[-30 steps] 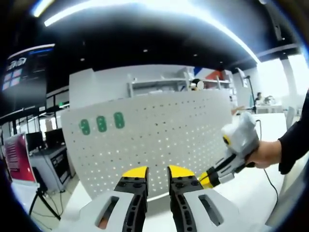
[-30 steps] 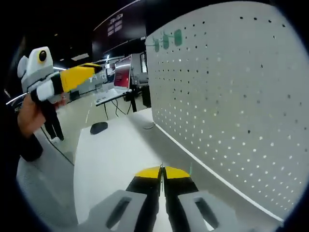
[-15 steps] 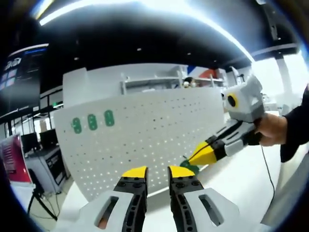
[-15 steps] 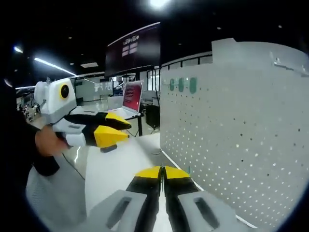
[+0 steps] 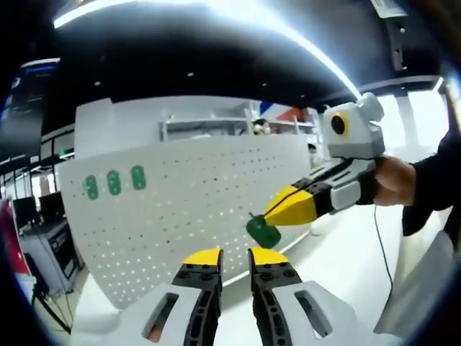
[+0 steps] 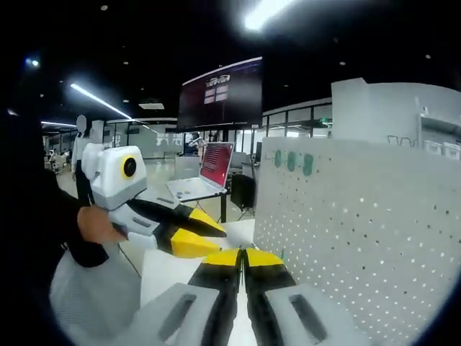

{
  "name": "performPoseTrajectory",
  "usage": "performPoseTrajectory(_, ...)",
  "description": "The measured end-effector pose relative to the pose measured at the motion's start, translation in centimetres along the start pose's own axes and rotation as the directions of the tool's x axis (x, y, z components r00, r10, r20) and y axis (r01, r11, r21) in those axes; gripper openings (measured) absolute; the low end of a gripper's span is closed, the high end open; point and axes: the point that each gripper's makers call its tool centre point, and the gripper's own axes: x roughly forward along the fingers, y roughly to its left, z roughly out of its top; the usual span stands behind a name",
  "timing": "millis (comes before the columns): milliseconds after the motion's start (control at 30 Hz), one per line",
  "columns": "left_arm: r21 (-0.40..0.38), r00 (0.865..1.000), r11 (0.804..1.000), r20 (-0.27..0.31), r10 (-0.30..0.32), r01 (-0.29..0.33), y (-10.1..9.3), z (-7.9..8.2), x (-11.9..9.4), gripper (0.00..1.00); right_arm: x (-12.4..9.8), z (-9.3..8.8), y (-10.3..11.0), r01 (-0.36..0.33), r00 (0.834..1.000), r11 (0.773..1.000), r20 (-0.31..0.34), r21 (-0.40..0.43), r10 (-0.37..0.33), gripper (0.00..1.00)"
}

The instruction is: Insert the hook assembly into the mounting plate slot until the hook locks in place.

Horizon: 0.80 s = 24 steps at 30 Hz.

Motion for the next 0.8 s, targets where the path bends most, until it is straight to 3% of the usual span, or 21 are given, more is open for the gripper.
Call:
performPoseTrajectory(233,0.01,0.997,0.997,0.014,-0.07,0.07,-0.7,0.5,-0.2,0.12,-0.2,0.4,0.7,-0.034,0.999,0.999,0.019,-0.004,0.034,0.0)
performPoseTrajectory(533,0.017,0.995,0.995,0.011,-0.096,0.096,-1.9,0.7,0.1,0.15,-0.4,1.1,0.8,-0.024,0.999,1.0,0.031,-0.01,0.024,0.0)
performPoseTrajectory(700,0.002,0.996,0.996,0.015,-0.084,0.084,-2.3,0.9,0.5,0.21,-0.3,1.5,0.8,-0.009,0.999,1.0,0.045,-0.002,0.009,0.0)
performPoseTrajectory(800,0.03,0.999,0.998,0.014,-0.047,0.046,-2.4,1.1,0.8,0.26,-0.3,1.7,0.8,0.0,0.999,1.0,0.052,0.005,-0.001,0.0)
